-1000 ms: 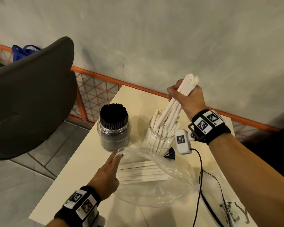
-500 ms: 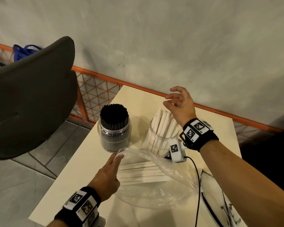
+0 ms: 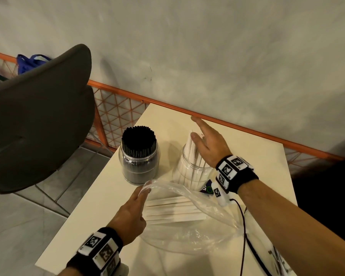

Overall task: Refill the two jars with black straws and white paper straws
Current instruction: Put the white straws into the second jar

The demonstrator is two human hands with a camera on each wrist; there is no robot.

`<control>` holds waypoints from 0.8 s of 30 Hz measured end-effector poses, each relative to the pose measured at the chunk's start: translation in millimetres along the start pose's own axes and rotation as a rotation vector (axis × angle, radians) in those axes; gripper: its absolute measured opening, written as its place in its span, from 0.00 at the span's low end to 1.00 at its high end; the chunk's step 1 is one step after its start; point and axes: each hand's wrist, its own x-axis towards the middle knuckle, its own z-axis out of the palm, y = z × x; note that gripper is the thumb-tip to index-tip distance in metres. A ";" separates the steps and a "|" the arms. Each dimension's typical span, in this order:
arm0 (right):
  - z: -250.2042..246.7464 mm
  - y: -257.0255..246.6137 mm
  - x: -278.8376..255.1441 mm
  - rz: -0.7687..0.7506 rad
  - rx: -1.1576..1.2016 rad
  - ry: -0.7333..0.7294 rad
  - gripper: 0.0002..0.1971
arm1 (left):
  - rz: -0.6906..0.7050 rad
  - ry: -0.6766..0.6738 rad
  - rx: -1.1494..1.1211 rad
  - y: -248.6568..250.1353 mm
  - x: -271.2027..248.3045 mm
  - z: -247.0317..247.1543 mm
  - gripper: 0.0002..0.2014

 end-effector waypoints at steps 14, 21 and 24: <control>14.9 33.4 -21.4 0.036 -0.329 -0.028 0.25 | 0.038 0.014 -0.018 -3.1 0.1 1.3 0.41; 8.5 28.9 -25.3 -0.020 -0.455 -0.176 0.35 | 0.028 0.011 -0.007 0.6 0.5 0.9 0.40; 6.2 27.4 -16.3 0.006 -0.460 -0.141 0.34 | 0.029 0.001 -0.010 2.0 0.4 1.0 0.40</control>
